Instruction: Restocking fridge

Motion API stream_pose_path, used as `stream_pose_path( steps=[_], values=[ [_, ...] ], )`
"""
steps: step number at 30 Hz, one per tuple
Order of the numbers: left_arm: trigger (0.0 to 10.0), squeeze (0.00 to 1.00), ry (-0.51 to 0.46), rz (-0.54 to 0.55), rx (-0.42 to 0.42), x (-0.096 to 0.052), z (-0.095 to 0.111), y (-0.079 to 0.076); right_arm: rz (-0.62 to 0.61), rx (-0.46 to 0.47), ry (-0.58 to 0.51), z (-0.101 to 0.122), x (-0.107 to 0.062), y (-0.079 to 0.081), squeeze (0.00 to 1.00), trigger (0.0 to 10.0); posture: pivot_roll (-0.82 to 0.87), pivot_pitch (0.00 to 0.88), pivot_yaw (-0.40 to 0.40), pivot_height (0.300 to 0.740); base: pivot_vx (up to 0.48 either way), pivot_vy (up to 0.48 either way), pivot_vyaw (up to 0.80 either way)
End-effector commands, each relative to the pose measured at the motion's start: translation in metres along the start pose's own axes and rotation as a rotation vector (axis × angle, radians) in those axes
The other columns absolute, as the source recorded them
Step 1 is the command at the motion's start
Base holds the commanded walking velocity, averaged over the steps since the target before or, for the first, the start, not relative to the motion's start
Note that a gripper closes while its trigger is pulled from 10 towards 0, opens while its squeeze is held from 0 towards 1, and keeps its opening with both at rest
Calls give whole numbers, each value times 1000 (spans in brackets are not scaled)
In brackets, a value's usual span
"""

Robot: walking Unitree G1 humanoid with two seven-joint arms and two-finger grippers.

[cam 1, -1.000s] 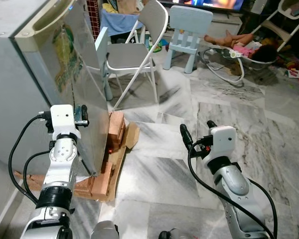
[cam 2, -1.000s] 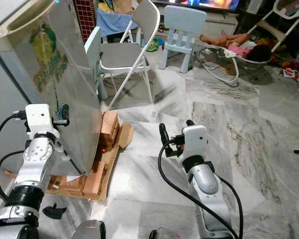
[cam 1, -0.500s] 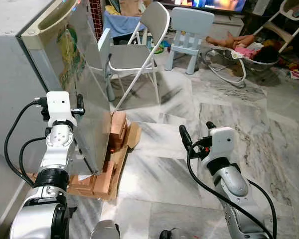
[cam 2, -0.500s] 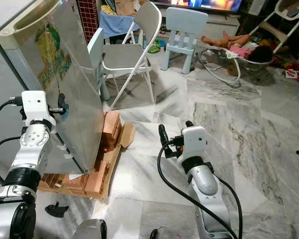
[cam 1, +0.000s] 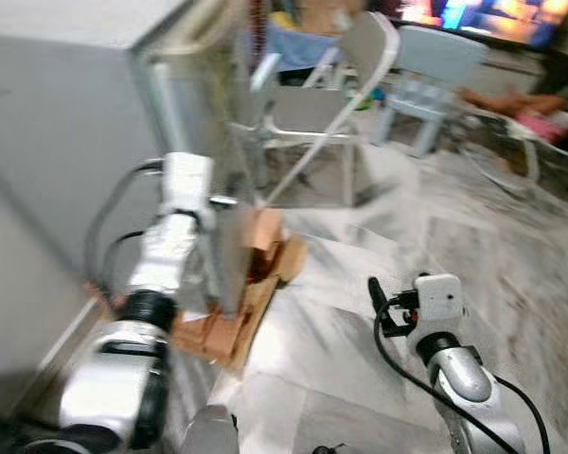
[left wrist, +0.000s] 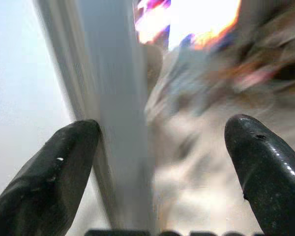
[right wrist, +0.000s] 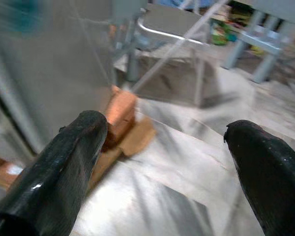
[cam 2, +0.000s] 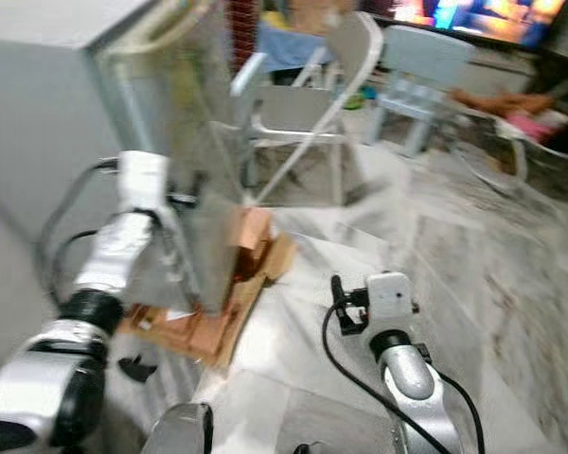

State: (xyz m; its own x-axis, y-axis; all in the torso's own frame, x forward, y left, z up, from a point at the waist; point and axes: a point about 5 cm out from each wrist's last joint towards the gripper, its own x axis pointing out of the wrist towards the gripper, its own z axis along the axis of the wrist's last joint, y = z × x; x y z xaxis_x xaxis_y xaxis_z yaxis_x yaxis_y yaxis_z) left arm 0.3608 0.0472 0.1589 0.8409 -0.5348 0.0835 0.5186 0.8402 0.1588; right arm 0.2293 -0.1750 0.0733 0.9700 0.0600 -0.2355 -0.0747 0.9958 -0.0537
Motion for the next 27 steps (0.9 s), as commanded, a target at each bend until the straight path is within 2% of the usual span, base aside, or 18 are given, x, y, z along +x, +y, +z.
stream_pose_path(
  steps=[1, 3, 8, 10, 15, 17, 18, 20, 22, 24, 25, 26, 27],
  values=[
    [10000, 0, -312, -192, 100, 20, 82, -40, -7, 13, -10, 1, 3, -1, 0, 10000, 65, 12, -27, 740, 0, 0, 0],
    [10000, 0, -326, -197, 101, 21, 83, -48, 5, 5, -14, 2, 4, 4, 0, 10000, 74, 11, -28, 740, 0, 0, 0],
    [10000, 0, -280, -141, 125, 19, 64, -40, 29, -4, -18, 2, 5, 9, 0, 10000, 76, 11, -27, 740, 0, 0, 0],
    [10000, 0, -189, -52, 172, 2, 32, -6, 7, 21, -64, 8, 5, 6, 0, 10000, 86, 14, -28, 740, 0, -174, 0],
    [10000, 0, -110, 61, 146, -22, 12, 18, 1, 17, -81, 11, 5, 8, 0, 10000, 89, 12, -31, 740, 0, -437, 0],
    [10000, 0, -83, 121, 129, -36, 1, 27, -9, 21, -125, 18, 7, 8, 0, 10000, 90, 11, -29, 740, 0, -439, 0],
    [10000, 0, -59, 162, 120, -48, -11, 32, -5, 23, -154, 22, 8, 11, 0, 10000, 87, 9, -28, 740, 0, -435, 0],
    [10000, 0, -25, 195, 107, -59, -23, 35, 2, 21, -162, 24, 10, 14, 0, 10000, 81, 9, -27, 740, 0, -439, 0],
    [10000, 0, 34, 246, 81, -82, -44, 36, 6, 26, -159, 23, 12, 17, 0, 10000, 78, 8, -26, 740, 135, -411, 0],
    [10000, 0, 47, 258, 82, -88, -47, 36, 6, 28, -159, 23, 12, 17, 0, 10000, 78, 8, -26, 740, 296, -375, 0],
    [10000, 0, 71, 271, 96, -96, -52, 36, 5, 30, -161, 24, 13, 16, 0, 10000, 81, 8, -29, 740, 300, -371, 0],
    [10000, 0, 71, 271, 96, -96, -52, 36, 5, 30, -161, 24, 13, 16, 0, 10000, 81, 8, -29, 740, 300, -371, 0],
    [10000, 0, 88, 269, 110, -107, -55, 36, 0, 35, -167, 25, 14, 16, 0, 10000, 85, 8, -31, 740, 304, -368, 0]
  ],
)
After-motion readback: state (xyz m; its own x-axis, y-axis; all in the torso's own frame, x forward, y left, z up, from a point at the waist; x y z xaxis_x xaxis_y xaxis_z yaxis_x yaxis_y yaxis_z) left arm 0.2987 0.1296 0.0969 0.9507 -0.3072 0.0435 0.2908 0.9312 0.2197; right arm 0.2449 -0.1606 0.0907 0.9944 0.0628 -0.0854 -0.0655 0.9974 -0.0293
